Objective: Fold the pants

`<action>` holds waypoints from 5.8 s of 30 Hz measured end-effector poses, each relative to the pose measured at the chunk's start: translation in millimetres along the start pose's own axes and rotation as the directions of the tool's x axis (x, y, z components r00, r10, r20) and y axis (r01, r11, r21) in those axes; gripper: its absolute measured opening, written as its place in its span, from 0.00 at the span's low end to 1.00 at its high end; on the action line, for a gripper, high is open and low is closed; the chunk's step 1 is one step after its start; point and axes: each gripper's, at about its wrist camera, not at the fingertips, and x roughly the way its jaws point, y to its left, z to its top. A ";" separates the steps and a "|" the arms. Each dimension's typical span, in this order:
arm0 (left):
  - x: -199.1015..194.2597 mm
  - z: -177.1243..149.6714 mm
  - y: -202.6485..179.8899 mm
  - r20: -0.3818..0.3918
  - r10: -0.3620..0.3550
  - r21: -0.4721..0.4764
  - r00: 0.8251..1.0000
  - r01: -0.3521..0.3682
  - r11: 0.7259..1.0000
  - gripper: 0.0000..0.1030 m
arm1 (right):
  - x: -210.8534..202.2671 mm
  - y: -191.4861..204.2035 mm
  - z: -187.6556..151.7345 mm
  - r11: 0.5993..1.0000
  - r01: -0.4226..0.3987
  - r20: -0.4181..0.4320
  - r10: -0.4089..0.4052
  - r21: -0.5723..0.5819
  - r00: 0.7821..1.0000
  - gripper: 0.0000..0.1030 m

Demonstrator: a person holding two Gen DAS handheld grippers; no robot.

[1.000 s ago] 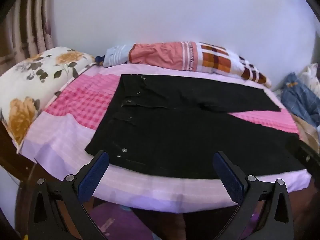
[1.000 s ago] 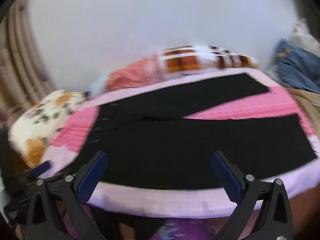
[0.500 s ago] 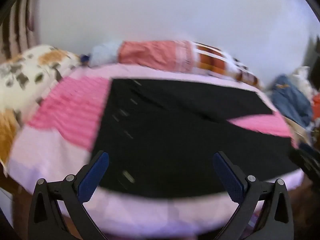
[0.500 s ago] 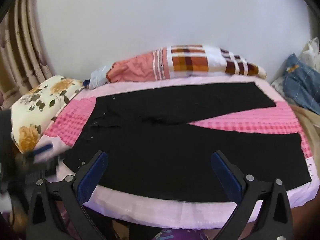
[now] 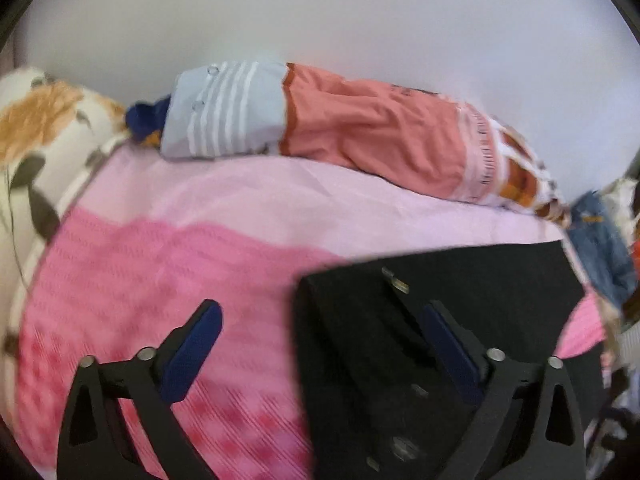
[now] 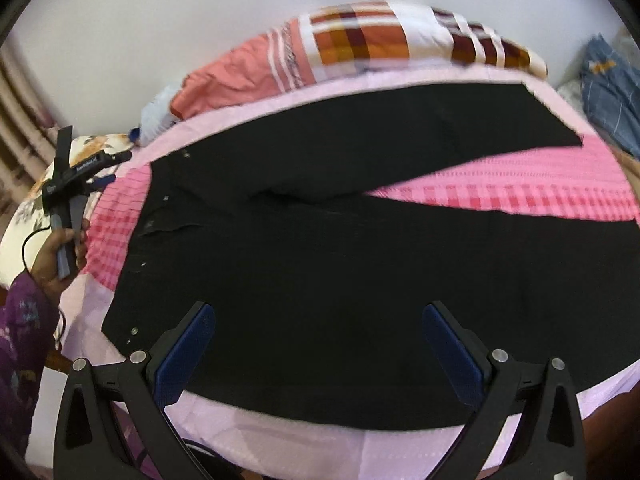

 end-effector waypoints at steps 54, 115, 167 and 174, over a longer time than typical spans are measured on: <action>-146.7 -177.2 -66.9 -0.049 -0.081 -0.055 0.996 0.078 0.995 0.16 | 55.2 -53.6 10.0 0.815 -0.378 -0.076 0.453 0.440 0.888 0.06; -102.9 -231.7 -185.7 -0.051 0.049 0.209 0.998 -0.037 0.977 0.91 | -34.8 -390.1 -137.7 0.422 -0.328 0.303 0.129 0.845 0.944 0.03; -186.3 -244.0 -55.3 0.049 0.089 -0.206 0.995 -0.077 0.976 0.91 | 31.4 -17.9 12.9 0.825 -0.561 -0.108 0.553 -0.068 0.826 0.41; -142.5 -217.2 -122.7 0.043 0.073 0.054 0.996 -0.076 0.996 0.91 | 49.3 -65.4 74.8 0.869 -0.492 -0.035 0.491 -0.055 0.870 0.41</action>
